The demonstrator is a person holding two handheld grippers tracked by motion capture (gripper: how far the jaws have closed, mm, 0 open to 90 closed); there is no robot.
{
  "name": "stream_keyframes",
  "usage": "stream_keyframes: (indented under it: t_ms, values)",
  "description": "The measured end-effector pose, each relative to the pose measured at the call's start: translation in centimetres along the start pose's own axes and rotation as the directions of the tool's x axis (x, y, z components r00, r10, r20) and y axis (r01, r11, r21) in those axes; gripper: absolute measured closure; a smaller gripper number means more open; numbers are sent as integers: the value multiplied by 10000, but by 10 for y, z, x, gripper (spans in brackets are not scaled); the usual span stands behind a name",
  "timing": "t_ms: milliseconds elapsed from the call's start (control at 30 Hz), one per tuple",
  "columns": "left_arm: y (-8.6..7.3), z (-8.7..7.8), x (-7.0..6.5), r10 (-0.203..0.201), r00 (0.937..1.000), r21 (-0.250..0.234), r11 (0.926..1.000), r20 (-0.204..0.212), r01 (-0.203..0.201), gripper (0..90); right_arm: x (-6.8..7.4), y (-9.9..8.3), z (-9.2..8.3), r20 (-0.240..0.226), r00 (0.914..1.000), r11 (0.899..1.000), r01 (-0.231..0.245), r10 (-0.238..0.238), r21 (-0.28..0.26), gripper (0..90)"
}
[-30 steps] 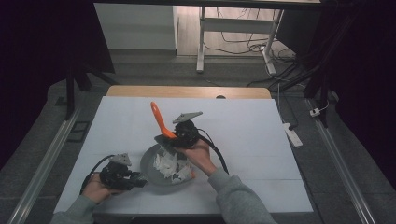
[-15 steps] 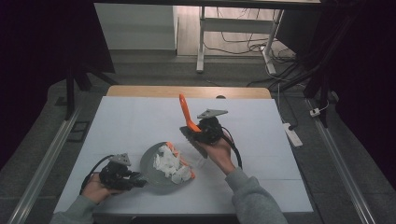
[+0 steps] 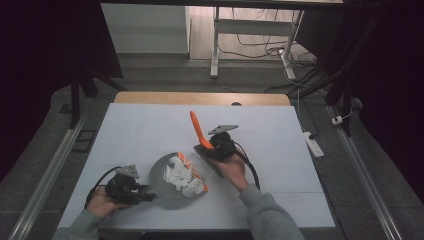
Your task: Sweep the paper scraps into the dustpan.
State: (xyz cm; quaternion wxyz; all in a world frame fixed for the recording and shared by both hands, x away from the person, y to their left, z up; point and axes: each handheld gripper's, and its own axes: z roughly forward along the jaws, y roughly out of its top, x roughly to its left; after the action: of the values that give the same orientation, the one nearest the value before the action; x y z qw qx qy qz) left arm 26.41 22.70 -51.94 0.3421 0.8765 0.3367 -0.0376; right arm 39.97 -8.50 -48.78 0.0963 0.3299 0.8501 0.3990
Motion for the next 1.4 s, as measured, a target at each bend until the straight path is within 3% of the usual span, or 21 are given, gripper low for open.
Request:
stream_keyframes:
  t_ms: [200,300,333,467,567,700,867,1100,1400]
  values:
    - [1,1,0,-7,10000,3,10000,5,7,617,29,7,19,-728,9965,9991,419,-411,96,705]
    - [1,1,0,4,10000,12,10000,6,-4,617,37,10,22,-1019,9938,9989,453,-441,95,705]
    - [1,1,0,2,10000,11,10000,7,-2,617,44,12,24,-1417,9894,9995,319,-316,-2,705]
    - [1,1,0,-7,10000,13,10000,-10,7,617,56,16,26,-1802,9829,9993,364,-375,-98,705]
    - [1,1,0,-27,10000,-12,10000,-2,27,617,64,22,24,-2429,9699,9996,126,-185,-256,705]
    - [0,1,0,2,10000,3,10000,19,-2,617,63,29,12,-2290,9729,9973,170,-330,-714,705]
    - [0,1,0,-21,10000,-11,10000,5,21,617,46,32,-6,-1797,9836,9938,-75,-127,-1109,705]
    - [0,1,0,-32,10000,-53,10000,9,32,617,24,28,-14,-1154,9932,9941,-265,143,-1055,705]
    - [-1,1,-1,-17,10000,-122,9999,-68,16,617,11,16,-17,-819,9961,9951,-399,325,-906,704]
